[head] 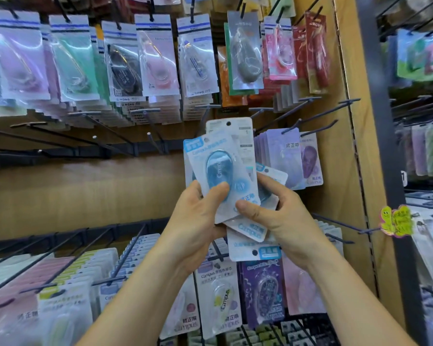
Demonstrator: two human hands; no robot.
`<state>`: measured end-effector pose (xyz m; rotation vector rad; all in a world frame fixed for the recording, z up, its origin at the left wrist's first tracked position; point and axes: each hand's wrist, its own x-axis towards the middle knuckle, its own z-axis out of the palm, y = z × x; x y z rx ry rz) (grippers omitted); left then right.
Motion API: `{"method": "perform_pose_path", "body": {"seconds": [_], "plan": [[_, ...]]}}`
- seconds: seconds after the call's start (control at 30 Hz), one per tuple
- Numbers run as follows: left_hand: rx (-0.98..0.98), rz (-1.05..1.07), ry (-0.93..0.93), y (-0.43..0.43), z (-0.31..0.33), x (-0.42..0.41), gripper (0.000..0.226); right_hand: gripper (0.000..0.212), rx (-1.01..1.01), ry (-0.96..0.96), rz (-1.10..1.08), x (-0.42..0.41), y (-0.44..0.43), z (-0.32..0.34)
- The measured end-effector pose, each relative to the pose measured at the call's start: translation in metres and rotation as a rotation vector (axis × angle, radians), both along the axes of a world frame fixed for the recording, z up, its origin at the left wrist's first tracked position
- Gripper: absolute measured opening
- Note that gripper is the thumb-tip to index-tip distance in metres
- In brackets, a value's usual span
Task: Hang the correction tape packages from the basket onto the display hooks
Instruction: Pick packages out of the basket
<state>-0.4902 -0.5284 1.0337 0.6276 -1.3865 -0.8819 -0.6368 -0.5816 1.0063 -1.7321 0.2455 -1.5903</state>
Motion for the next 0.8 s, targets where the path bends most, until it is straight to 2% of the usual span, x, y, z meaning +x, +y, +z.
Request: {"method": "perform_pose_path", "body": {"seconds": [0.17,0.27,0.33,0.37,0.47,0.53,0.6,0.7,0.73,0.8], "plan": [[0.028,-0.056,-0.02,0.001,-0.003,0.0,0.024,0.041,0.046,-0.046,0.019,0.0,0.006,0.002],[-0.027,0.036,0.047,-0.001,-0.002,0.001,0.021,0.034,0.166,-0.22,-0.051,0.003,0.003,0.002],[-0.067,0.138,0.088,-0.002,-0.002,0.007,0.02,0.019,0.194,-0.287,-0.184,0.001,-0.002,0.001],[-0.092,0.193,0.085,-0.002,-0.002,0.011,0.02,0.012,0.177,-0.267,-0.256,-0.001,-0.003,0.002],[-0.186,0.324,-0.019,0.003,-0.005,0.026,0.019,0.019,0.046,-0.133,-0.429,-0.005,-0.003,0.006],[-0.23,0.335,-0.095,0.008,-0.008,0.029,0.018,0.022,-0.036,-0.082,-0.469,-0.001,-0.001,0.013],[-0.23,0.288,-0.14,0.012,-0.011,0.03,0.021,0.024,-0.071,-0.063,-0.433,0.006,0.004,0.02],[-0.187,0.228,-0.177,0.013,-0.016,0.033,0.022,0.023,0.013,-0.071,-0.154,0.008,0.013,0.025],[-0.162,0.212,-0.179,0.014,-0.017,0.035,0.022,0.023,0.017,-0.056,-0.125,0.009,0.015,0.025],[-0.12,0.186,-0.196,0.014,-0.019,0.037,0.021,0.012,-0.036,-0.041,-0.2,0.01,0.013,0.023]]}}
